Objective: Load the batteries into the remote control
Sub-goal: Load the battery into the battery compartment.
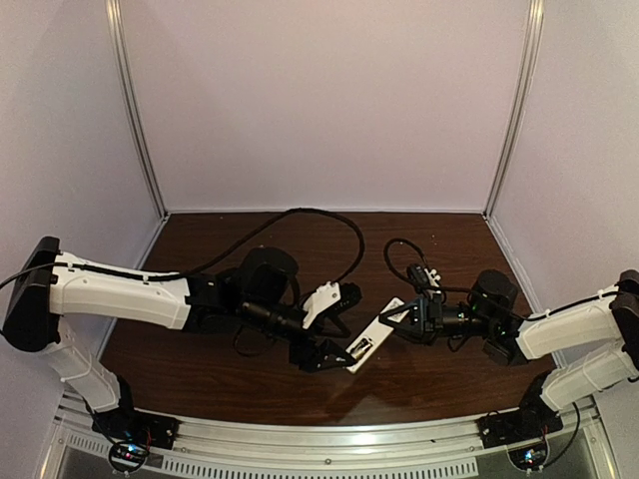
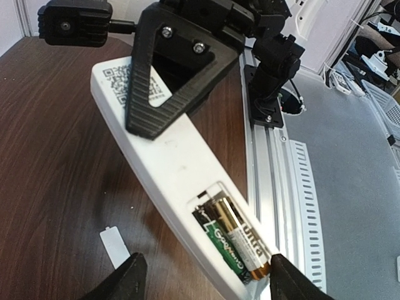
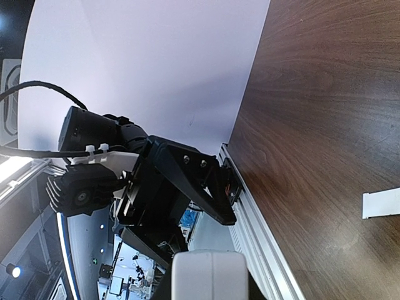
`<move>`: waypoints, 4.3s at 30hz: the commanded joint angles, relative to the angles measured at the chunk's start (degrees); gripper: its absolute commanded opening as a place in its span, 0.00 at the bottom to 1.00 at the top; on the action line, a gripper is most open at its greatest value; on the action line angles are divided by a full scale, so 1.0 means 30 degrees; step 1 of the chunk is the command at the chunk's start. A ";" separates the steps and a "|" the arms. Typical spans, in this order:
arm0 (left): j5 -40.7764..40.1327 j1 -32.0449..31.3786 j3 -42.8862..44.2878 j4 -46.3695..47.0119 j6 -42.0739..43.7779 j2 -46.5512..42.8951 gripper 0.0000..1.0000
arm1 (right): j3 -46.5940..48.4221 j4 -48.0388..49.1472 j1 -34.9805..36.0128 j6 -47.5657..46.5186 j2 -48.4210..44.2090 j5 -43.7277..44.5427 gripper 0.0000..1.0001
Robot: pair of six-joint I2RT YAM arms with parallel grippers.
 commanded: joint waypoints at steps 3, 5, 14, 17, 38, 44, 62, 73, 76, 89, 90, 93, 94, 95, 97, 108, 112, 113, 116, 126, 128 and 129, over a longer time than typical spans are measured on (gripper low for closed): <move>0.1047 0.0203 0.0616 0.0290 0.0143 0.0485 0.70 | 0.0656 0.0673 0.0222 -0.0165 0.0040 -0.0151 0.00; 0.1376 0.0189 0.0616 0.0238 0.0241 0.0407 0.71 | 0.0663 0.0574 0.0237 -0.0284 0.0063 -0.0074 0.00; 0.2336 0.0219 0.0330 0.0561 -0.0048 -0.0325 0.85 | 0.0889 -0.0441 0.0223 -0.0943 -0.0137 0.0079 0.00; 0.2641 0.0236 0.0189 0.0770 -0.0186 -0.0366 0.85 | 0.0898 -0.0347 0.0209 -0.1001 -0.0035 -0.0078 0.00; -0.2181 -0.0158 -0.3968 0.3262 0.3345 -0.5737 0.54 | 0.1318 -0.2202 0.0182 -0.1467 0.0153 0.0761 0.00; -0.3062 -0.1956 -0.2464 -0.0584 0.8378 -0.5040 0.40 | 0.1787 -0.3269 0.0235 -0.1999 0.0596 -0.0071 0.00; -0.4947 -0.3692 -0.0095 -0.3091 1.2278 -0.2360 0.19 | 0.2492 -0.3824 0.0843 -0.2369 0.1731 -0.1223 0.00; -0.5069 -0.4009 0.0355 -0.3316 1.2888 -0.1508 0.19 | 0.2567 -0.3569 0.1028 -0.2191 0.2009 -0.1198 0.00; -0.5182 -0.4109 0.0454 -0.3402 1.3004 -0.1187 0.19 | 0.2564 -0.3510 0.1056 -0.2183 0.2006 -0.1197 0.00; -0.5419 -0.4177 0.0499 -0.3234 1.3038 -0.0839 0.15 | 0.2523 -0.3288 0.1116 -0.2114 0.2069 -0.1227 0.00; -0.5481 -0.4168 0.0476 -0.3227 1.3038 -0.0799 0.15 | 0.2533 -0.3236 0.1116 -0.2097 0.2088 -0.1223 0.00; -0.5749 -0.4168 0.0468 -0.3226 1.3095 -0.0659 0.13 | 0.2538 -0.3139 0.1145 -0.2031 0.2151 -0.1256 0.00; -0.5834 -0.4181 0.0484 -0.3226 1.3096 -0.0612 0.13 | 0.2535 -0.3130 0.1145 -0.2049 0.2148 -0.1253 0.00; -0.5949 -0.4161 0.0519 -0.3226 1.3096 -0.0547 0.12 | 0.2538 -0.3093 0.1145 -0.2036 0.2181 -0.1252 0.00; -0.6189 -0.4160 0.0610 -0.3226 1.3096 -0.0438 0.12 | 0.2508 -0.3009 0.1170 -0.1997 0.2196 -0.1278 0.00; -0.6806 -0.4179 0.0649 -0.3320 1.2950 -0.0327 0.15 | 0.2463 -0.2824 0.1174 -0.1940 0.2404 -0.1286 0.00; -0.6632 -0.4162 0.0503 -0.3314 1.3015 -0.0828 0.27 | 0.2474 -0.2812 0.1174 -0.2021 0.2492 -0.1300 0.00; -0.6655 -0.4180 0.0451 -0.3314 1.3057 -0.0992 0.29 | 0.2494 -0.2840 0.1171 -0.2029 0.2521 -0.1309 0.00; -0.6734 -0.4182 0.0356 -0.3286 1.3163 -0.1386 0.37 | 0.2535 -0.2979 0.1174 -0.2144 0.2558 -0.1297 0.00; -0.6593 -0.4179 0.0760 -0.3116 1.3449 -0.1142 0.49 | 0.2697 -0.3236 0.1204 -0.2309 0.2508 -0.1344 0.00; -0.6558 -0.4183 0.0909 -0.2999 1.3290 -0.0946 0.50 | 0.2799 -0.3635 0.1255 -0.2511 0.2457 -0.1301 0.00; -0.6499 -0.4183 0.0997 -0.2993 1.3249 -0.0812 0.51 | 0.2864 -0.3899 0.1283 -0.2695 0.2403 -0.1251 0.00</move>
